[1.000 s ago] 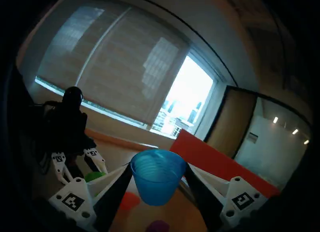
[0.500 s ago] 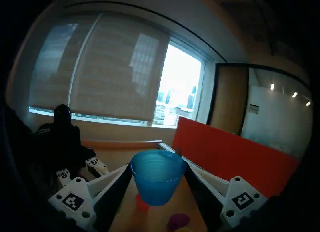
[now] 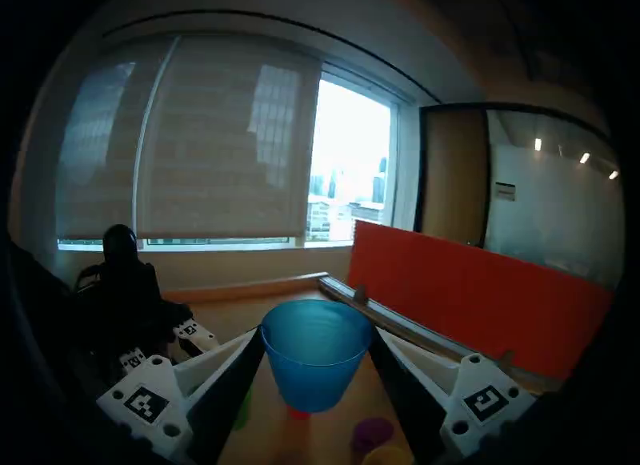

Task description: Pour water

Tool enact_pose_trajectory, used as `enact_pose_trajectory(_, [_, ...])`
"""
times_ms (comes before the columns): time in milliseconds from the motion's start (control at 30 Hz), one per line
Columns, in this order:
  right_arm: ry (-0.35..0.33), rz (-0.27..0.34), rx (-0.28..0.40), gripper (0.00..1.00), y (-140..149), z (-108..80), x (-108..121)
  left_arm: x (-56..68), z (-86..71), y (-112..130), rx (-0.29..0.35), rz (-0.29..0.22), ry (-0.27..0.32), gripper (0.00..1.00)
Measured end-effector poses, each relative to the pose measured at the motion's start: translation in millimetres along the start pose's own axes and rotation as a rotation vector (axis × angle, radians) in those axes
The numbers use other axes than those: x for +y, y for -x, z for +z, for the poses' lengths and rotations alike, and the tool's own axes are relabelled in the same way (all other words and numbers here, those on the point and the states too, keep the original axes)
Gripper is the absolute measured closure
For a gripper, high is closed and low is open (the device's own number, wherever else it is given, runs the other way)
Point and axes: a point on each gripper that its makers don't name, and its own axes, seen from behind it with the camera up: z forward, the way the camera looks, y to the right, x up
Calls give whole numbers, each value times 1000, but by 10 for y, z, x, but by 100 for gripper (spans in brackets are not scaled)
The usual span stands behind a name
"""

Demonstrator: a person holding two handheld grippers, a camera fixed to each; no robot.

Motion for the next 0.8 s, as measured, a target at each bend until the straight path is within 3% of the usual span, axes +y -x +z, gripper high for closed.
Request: enact_pose_trajectory(800, [-7,9,-87,7,398,-132,99,-55,-19,361,-125,26,-6,19])
